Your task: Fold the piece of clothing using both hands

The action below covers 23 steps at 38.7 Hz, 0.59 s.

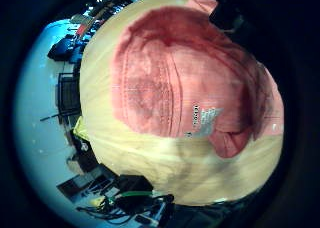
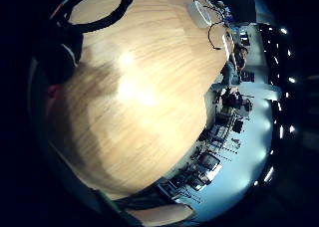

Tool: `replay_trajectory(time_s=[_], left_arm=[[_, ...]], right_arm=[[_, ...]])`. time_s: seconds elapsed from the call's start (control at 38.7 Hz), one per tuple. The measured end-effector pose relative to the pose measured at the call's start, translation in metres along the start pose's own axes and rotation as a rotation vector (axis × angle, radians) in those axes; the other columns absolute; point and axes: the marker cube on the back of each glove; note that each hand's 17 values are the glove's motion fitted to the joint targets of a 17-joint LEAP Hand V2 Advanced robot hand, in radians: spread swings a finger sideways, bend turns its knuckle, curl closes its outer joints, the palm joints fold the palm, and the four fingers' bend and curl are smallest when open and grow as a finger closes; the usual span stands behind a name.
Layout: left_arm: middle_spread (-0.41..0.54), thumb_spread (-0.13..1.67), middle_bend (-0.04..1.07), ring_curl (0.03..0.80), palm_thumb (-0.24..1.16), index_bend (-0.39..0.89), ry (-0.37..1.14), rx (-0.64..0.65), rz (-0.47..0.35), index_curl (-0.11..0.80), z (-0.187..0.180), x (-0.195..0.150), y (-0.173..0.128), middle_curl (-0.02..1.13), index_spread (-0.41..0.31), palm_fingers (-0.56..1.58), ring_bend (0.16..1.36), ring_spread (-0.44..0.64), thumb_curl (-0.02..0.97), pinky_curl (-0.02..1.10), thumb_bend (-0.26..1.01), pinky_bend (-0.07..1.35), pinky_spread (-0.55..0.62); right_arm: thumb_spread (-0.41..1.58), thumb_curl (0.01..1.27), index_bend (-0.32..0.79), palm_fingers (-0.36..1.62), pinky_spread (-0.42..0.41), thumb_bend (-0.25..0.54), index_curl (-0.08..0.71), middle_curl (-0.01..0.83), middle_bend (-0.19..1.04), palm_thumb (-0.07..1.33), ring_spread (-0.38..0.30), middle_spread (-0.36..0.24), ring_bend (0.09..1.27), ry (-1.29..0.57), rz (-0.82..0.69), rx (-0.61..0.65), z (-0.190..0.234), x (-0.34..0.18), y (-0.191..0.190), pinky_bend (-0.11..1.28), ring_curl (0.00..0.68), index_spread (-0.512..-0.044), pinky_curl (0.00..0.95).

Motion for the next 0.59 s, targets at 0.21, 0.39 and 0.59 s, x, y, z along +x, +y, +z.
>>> replay_trajectory(time_s=[0.21, 0.39, 0.59], left_arm=[[0.111, 1.29, 0.14, 0.353, 0.31, 0.21, -0.029, -0.07, -0.02, 0.453, 0.016, -0.003, 0.004, 0.25, -0.092, 0.4, 0.46, 0.15, 0.271, 0.37, -0.01, 0.27, 0.24], [0.104, 1.29, 0.14, 0.348, 0.31, 0.19, -0.109, -0.096, -0.001, 0.448, 0.035, -0.007, 0.004, 0.25, -0.084, 0.38, 0.45, 0.15, 0.262, 0.38, -0.01, 0.28, 0.23], [0.102, 1.28, 0.14, 0.341, 0.23, 0.14, -0.103, -0.249, -0.029, 0.421, 0.054, -0.01, 0.011, 0.25, -0.075, 0.3, 0.43, 0.17, 0.233, 0.39, -0.03, 0.34, 0.23]], right_arm=[[1.32, 0.22, 0.09, 0.89, -0.136, 0.007, 0.157, 0.44, 0.23, 0.68, -0.155, -0.066, 0.64, -0.112, -0.076, 0.042, -0.025, -0.005, 0.047, 0.56, 0.455, -0.212, 0.411], [1.25, 0.28, 0.2, 1.27, -0.217, 0.123, 0.223, 0.467, 0.27, 0.96, -0.21, -0.111, 0.68, -0.125, -0.106, 0.224, 0.002, -0.013, 0.0, 0.56, 0.473, -0.221, 0.42], [1.17, 0.31, 0.2, 1.31, -0.25, 0.127, 0.302, 0.493, 0.3, 1.05, -0.23, -0.143, 0.71, -0.115, -0.112, 0.225, 0.004, -0.006, -0.01, 0.61, 0.503, -0.235, 0.456]])
